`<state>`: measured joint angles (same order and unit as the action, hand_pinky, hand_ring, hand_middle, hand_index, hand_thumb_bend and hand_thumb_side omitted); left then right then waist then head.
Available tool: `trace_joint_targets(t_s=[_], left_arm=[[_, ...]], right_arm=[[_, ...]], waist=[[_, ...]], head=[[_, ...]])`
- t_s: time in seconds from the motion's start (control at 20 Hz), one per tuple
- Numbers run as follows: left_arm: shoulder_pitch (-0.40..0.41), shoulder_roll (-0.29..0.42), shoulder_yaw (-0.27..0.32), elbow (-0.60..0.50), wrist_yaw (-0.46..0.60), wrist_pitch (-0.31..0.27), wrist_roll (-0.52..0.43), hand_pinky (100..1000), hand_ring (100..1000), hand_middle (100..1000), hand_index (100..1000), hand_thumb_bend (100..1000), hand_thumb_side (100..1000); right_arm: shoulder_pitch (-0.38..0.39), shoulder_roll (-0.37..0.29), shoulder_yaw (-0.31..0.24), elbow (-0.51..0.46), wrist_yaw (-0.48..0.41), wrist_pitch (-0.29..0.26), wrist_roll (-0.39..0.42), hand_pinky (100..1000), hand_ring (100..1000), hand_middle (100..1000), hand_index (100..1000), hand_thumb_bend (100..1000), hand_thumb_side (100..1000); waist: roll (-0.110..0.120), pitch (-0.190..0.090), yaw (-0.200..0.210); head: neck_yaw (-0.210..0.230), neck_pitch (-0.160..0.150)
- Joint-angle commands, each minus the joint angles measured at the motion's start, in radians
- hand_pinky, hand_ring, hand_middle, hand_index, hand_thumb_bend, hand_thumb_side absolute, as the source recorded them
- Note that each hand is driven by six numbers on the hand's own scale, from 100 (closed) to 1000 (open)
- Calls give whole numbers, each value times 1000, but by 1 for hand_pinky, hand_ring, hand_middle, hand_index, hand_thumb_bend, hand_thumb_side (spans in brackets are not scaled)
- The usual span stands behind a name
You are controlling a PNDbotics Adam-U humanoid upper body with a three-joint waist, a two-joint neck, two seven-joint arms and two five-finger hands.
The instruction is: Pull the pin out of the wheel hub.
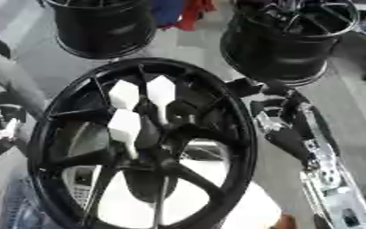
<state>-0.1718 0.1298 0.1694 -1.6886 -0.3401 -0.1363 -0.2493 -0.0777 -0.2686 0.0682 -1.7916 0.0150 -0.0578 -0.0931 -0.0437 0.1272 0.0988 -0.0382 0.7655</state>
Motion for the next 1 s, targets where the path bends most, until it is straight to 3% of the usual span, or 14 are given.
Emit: trace_joint_targets(t_s=[0.05,0.2,0.35,0.55,0.8,1.0], left_arm=[[-17,22,-1,-25,8,-4,1,637,662,684,840,210,462],[-26,63,-2,-34,14,-11,4,639,665,687,841,213,453],[-47,152,-14,-46,42,-28,6,643,671,692,846,217,439],[-103,365,-73,-53,116,-82,-17,655,678,701,854,225,418],[-231,631,-212,-23,185,-181,-94,679,705,724,868,252,394],[-380,746,-357,16,204,-274,-211,705,730,745,878,284,384]], right_arm=[[-7,-10,-3,-27,4,0,1,635,701,744,832,315,324],[-7,-11,-2,-26,5,1,2,635,701,744,832,313,323],[-7,-14,-1,-26,6,2,3,635,701,744,832,312,322],[-7,-19,3,-23,7,3,6,635,701,744,832,308,320],[-9,-26,11,-21,8,4,13,634,701,744,832,305,317],[-9,-32,18,-19,8,5,20,634,701,744,832,304,316]], waist=[[3,-12,-2],[4,-13,-4],[7,-15,-8],[16,-17,-19],[25,-19,-39],[32,-22,-54]], head=[[0,5],[0,5],[3,5],[10,5],[22,5],[34,5]])
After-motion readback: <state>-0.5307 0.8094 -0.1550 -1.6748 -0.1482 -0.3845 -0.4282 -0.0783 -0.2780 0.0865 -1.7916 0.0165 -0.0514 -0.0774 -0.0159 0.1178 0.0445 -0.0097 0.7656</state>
